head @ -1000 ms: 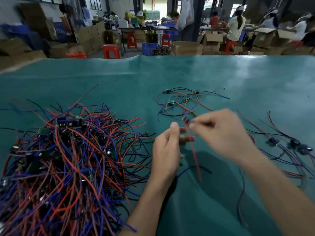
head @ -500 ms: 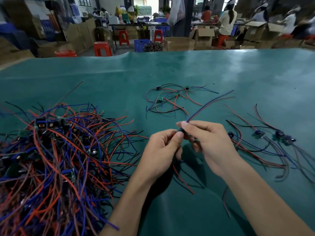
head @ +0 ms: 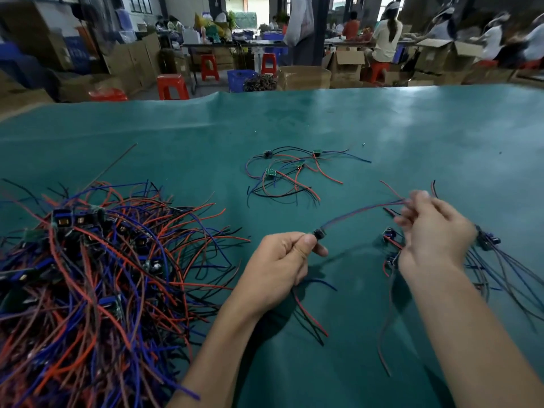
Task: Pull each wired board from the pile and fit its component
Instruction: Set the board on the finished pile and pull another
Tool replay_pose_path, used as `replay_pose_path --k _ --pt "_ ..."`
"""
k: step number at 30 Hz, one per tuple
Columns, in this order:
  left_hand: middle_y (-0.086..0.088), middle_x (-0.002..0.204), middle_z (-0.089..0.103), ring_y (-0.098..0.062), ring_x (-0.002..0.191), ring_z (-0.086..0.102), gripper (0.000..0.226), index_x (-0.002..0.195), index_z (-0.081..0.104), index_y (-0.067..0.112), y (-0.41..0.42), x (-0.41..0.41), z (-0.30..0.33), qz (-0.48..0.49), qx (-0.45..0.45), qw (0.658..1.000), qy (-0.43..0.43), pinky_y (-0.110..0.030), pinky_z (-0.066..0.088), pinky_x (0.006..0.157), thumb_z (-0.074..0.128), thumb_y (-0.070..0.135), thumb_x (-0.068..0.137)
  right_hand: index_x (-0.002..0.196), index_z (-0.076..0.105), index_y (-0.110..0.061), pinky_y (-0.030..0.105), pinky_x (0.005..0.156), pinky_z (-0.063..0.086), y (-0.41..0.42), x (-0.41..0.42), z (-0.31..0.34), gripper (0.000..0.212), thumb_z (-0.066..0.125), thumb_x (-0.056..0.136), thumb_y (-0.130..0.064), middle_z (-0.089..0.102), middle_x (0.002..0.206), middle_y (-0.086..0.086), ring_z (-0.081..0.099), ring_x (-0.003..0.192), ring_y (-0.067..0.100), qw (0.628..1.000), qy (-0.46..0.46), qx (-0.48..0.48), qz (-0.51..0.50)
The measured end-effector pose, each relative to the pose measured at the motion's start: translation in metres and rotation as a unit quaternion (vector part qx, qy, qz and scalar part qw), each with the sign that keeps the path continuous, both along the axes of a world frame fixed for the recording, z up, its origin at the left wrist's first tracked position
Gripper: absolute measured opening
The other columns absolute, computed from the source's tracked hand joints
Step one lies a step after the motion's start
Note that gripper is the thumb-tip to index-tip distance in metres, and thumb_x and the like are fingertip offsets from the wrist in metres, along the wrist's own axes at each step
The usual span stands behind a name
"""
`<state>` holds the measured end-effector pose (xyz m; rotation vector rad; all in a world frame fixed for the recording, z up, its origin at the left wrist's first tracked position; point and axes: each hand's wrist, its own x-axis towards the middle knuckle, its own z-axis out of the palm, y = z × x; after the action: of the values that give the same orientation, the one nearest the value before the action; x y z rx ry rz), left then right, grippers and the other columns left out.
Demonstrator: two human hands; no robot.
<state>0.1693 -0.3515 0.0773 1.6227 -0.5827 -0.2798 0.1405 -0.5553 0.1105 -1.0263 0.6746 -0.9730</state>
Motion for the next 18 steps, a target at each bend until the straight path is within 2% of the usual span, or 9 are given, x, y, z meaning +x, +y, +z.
replay_pose_path --k 2,4,6,8,10,12,15,17,18 --pt "0.006 0.042 0.041 -0.006 0.041 0.031 0.038 0.09 0.071 0.007 -0.001 0.001 -0.001 0.058 -0.024 0.998 0.004 -0.017 0.027 0.045 0.045 0.029 0.107 0.08 0.061 -0.011 0.025 0.052 0.047 0.009 -0.001 -0.001 0.021 0.058 0.101 -0.012 0.058 0.073 0.005 0.053 0.053 0.011 1.0 0.009 0.013 0.008" --pt "0.006 0.042 0.044 -0.007 0.042 0.033 0.04 0.086 0.071 0.008 -0.002 0.001 0.0 0.084 -0.046 0.995 0.008 -0.017 0.029 0.046 0.046 0.032 0.106 0.079 0.066 -0.009 0.024 0.047 0.045 0.031 -0.002 -0.002 0.024 0.061 0.1 -0.019 0.061 0.069 0.005 0.054 0.054 0.013 0.99 0.051 -0.05 0.12" --pt "0.005 0.042 0.045 -0.007 0.04 0.033 0.043 0.081 0.069 0.006 -0.002 0.0 0.001 0.077 -0.055 0.996 -0.001 -0.018 0.028 0.044 0.045 0.031 0.106 0.08 0.072 -0.008 0.022 0.047 0.046 0.058 -0.004 -0.005 0.026 0.066 0.097 -0.026 0.068 0.069 0.002 0.058 0.058 0.01 0.947 0.096 -0.141 0.272" --pt "0.005 0.041 0.046 -0.005 0.037 0.033 0.045 0.075 0.067 0.009 -0.003 0.0 0.001 0.055 -0.05 0.997 -0.02 -0.017 0.027 0.041 0.044 0.032 0.105 0.081 0.073 -0.004 0.016 0.052 0.045 0.075 -0.006 -0.009 0.022 0.067 0.096 -0.019 0.066 0.066 -0.003 0.056 0.057 0.006 0.906 0.08 -0.203 0.363" --pt "0.004 0.041 0.046 -0.006 0.036 0.034 0.046 0.073 0.066 0.013 -0.003 0.0 0.0 0.036 -0.044 0.998 -0.017 -0.019 0.029 0.04 0.042 0.037 0.104 0.081 0.072 -0.004 0.018 0.054 0.044 0.076 -0.006 -0.01 0.016 0.068 0.095 -0.012 0.064 0.066 -0.001 0.053 0.057 0.007 0.901 0.065 -0.243 0.354" --pt "0.004 0.042 0.049 -0.006 0.037 0.036 0.048 0.072 0.066 0.014 -0.004 0.0 -0.002 0.015 -0.029 0.999 -0.015 -0.019 0.029 0.042 0.041 0.044 0.101 0.081 0.074 -0.012 0.022 0.056 0.046 0.068 -0.006 -0.001 0.015 0.068 0.094 -0.012 0.069 0.07 -0.003 0.057 0.063 0.008 0.917 0.059 -0.268 0.29" --pt "0.002 0.053 0.063 -0.002 0.044 0.045 0.049 0.074 0.064 0.015 -0.003 0.0 -0.004 0.008 0.0 0.999 -0.037 -0.017 0.034 0.05 0.041 0.044 0.106 0.08 0.073 -0.021 0.023 0.057 0.046 0.056 -0.003 0.04 0.019 0.067 0.096 -0.013 0.07 0.068 -0.007 0.056 0.062 0.008 0.938 -0.01 -0.293 0.188" --pt "0.006 0.065 0.072 -0.002 0.053 0.052 0.047 0.079 0.067 0.018 -0.003 0.0 -0.006 0.034 0.039 0.997 -0.05 -0.027 0.041 0.06 0.039 0.049 0.102 0.081 0.073 -0.022 0.026 0.058 0.047 0.063 0.001 0.082 0.016 0.068 0.096 -0.019 0.07 0.069 -0.007 0.057 0.062 0.01 0.926 -0.072 -0.322 0.184" --pt "0.009 0.071 0.074 -0.004 0.059 0.055 0.046 0.082 0.068 0.022 -0.004 0.001 -0.007 0.047 0.057 0.996 -0.05 -0.033 0.045 0.064 0.038 0.052 0.099 0.081 0.075 -0.02 0.027 0.057 0.047 0.072 0.005 0.103 0.015 0.067 0.094 -0.023 0.071 0.07 -0.002 0.059 0.065 0.013 0.907 -0.092 -0.343 0.225"
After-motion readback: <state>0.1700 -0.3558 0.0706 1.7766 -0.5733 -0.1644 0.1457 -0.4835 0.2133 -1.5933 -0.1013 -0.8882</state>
